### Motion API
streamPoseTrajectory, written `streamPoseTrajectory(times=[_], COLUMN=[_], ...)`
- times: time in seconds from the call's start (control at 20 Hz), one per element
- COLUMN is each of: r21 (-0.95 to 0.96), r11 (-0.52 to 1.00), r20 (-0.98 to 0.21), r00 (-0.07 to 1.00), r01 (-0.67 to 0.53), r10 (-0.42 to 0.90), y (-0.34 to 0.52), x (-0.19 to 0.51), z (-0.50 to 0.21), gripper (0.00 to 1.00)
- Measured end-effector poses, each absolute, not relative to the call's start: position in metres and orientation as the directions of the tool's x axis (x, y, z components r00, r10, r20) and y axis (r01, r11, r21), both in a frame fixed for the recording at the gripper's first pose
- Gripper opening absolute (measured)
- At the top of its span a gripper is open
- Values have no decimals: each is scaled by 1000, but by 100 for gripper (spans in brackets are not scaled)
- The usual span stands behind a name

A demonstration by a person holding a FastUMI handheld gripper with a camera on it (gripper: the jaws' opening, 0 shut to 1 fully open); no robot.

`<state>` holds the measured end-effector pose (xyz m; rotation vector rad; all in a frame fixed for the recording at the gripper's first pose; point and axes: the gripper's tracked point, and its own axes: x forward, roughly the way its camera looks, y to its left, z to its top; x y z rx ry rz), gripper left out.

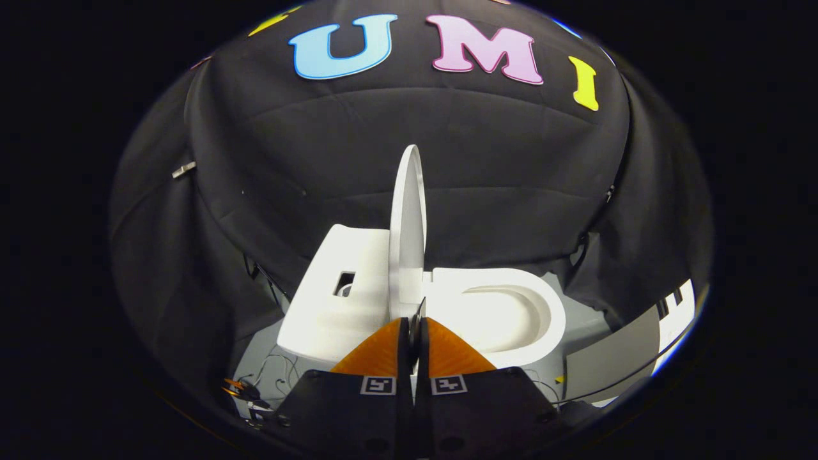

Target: Open the toilet lid.

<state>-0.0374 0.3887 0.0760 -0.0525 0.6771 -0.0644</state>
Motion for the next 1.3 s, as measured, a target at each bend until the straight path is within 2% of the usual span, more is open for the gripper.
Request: streamPoseTrajectory(times=[0.2,0.45,1.3], r21=[-179,-240,-290], r11=[981,969,957], r20=[-575,-539,-517], r00=[802,822,843], r01=[67,62,-12], r10=[-160,-186,-146], y=[406,429,460], x=[-36,-37,-26], z=[75,69,62], gripper=[5,6,12])
